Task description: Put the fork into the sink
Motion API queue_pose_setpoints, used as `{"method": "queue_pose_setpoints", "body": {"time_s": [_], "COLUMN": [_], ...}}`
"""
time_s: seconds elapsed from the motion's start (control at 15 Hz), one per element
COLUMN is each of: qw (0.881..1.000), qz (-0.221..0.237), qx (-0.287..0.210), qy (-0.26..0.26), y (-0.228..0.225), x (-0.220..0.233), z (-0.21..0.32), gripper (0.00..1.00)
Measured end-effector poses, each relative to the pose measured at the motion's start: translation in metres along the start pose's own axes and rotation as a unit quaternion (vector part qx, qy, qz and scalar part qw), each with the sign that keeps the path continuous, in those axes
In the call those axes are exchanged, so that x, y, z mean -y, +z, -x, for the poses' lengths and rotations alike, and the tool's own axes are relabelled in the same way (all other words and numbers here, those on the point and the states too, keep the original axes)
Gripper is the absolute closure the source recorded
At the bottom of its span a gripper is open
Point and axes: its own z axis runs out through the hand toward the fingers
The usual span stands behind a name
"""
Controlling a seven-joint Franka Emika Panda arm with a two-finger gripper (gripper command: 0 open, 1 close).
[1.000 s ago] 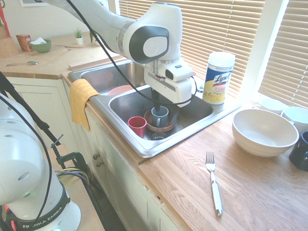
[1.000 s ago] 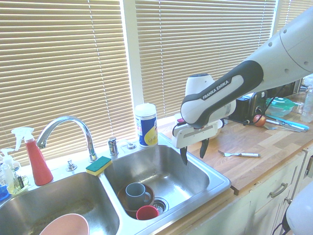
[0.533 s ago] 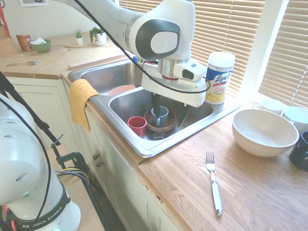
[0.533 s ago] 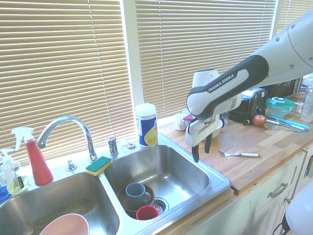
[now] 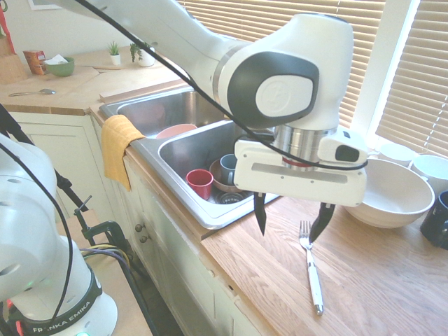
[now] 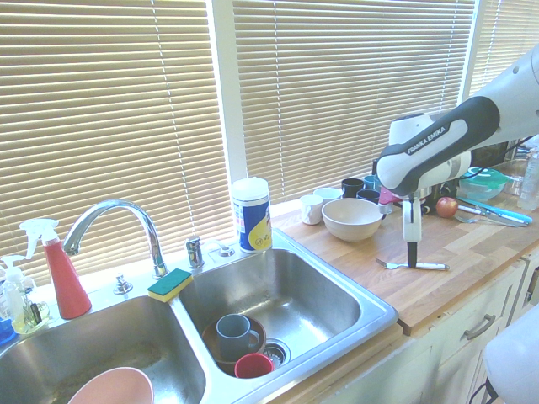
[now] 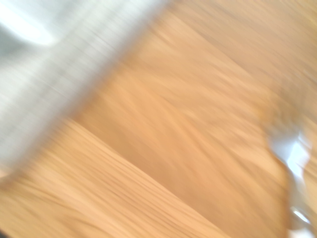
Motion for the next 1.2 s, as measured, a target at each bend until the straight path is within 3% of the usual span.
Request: {"method": "queue_pose_setpoints", "body": {"time_s": [0.33, 0.73, 0.8, 1.2], "qw": [1.0, 1.0, 1.0, 0.999], "qz": [0.007, 0.004, 0.003, -0.005], "qx": [0.003, 0.018, 0.019, 0.027], "qy": [0.019, 0.024, 0.024, 0.03], "y": [0.028, 0.042, 0.044, 0.058], "x": [-0.031, -0.035, -0.035, -0.032], "z": [-0.024, -0.024, -0.024, -0.024], "gripper": [0.0, 0.0, 1.0, 1.0]}}
